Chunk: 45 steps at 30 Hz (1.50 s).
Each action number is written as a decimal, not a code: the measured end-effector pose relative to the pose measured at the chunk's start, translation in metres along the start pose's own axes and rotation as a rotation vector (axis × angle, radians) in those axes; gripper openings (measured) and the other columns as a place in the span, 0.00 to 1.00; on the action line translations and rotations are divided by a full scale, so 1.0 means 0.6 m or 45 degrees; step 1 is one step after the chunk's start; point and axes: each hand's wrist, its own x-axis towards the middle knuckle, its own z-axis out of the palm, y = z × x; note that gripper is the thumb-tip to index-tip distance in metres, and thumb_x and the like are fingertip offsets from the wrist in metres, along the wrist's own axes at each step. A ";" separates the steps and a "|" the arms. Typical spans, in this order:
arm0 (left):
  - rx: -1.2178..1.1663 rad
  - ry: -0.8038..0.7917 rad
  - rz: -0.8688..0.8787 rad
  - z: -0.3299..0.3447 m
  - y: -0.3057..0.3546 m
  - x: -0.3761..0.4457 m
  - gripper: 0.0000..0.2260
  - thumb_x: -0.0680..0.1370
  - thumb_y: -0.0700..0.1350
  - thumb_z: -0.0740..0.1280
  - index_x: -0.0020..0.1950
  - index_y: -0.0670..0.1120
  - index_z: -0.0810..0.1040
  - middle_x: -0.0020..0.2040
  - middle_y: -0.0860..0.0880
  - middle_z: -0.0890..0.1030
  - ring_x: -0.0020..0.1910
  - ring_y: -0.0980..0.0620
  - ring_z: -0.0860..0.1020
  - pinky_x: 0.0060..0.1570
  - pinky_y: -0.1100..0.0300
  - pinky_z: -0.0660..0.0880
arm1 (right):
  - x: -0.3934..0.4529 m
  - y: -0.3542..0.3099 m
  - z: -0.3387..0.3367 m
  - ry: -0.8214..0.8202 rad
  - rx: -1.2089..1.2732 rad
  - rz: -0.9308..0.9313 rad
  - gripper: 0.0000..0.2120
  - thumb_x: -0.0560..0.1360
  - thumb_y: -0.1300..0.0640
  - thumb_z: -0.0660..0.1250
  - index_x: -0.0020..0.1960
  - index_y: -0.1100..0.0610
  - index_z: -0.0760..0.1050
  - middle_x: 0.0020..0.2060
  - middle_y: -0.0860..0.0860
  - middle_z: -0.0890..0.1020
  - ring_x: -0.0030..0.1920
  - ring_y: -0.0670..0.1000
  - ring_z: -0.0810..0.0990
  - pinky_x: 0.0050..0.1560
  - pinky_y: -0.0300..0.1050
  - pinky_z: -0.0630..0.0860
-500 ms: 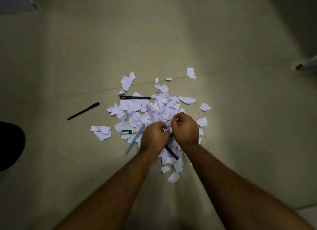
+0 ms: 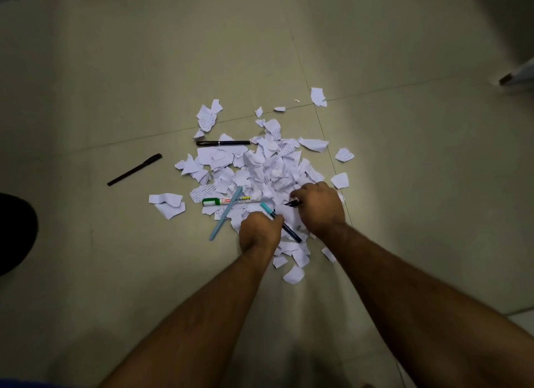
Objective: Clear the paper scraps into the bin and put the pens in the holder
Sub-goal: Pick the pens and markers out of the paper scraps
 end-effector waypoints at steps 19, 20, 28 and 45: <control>-0.161 -0.233 0.537 0.014 0.139 -0.010 0.11 0.70 0.49 0.72 0.31 0.45 0.76 0.33 0.43 0.83 0.35 0.44 0.82 0.40 0.50 0.81 | -0.070 0.070 -0.052 0.428 1.177 1.035 0.09 0.71 0.55 0.71 0.51 0.54 0.83 0.36 0.48 0.82 0.40 0.51 0.81 0.44 0.42 0.76; -0.136 -0.278 0.558 0.032 0.153 -0.014 0.10 0.69 0.48 0.72 0.32 0.45 0.77 0.34 0.44 0.83 0.35 0.44 0.83 0.41 0.50 0.82 | -0.079 0.084 -0.046 0.474 1.205 1.106 0.08 0.71 0.56 0.71 0.49 0.54 0.82 0.36 0.49 0.82 0.39 0.52 0.81 0.43 0.43 0.76; 0.024 -0.457 0.711 0.203 0.250 -0.072 0.06 0.72 0.46 0.73 0.40 0.44 0.82 0.37 0.48 0.82 0.36 0.50 0.79 0.35 0.62 0.72 | -0.164 0.206 -0.012 0.631 1.243 1.591 0.07 0.73 0.55 0.71 0.50 0.52 0.82 0.43 0.51 0.85 0.46 0.54 0.82 0.44 0.40 0.71; -0.071 -0.265 0.683 0.177 0.229 -0.059 0.06 0.74 0.48 0.69 0.43 0.46 0.82 0.41 0.45 0.85 0.41 0.44 0.83 0.47 0.51 0.82 | -0.136 0.142 -0.045 0.749 1.130 1.596 0.07 0.76 0.56 0.66 0.47 0.58 0.81 0.44 0.55 0.85 0.46 0.57 0.82 0.43 0.40 0.71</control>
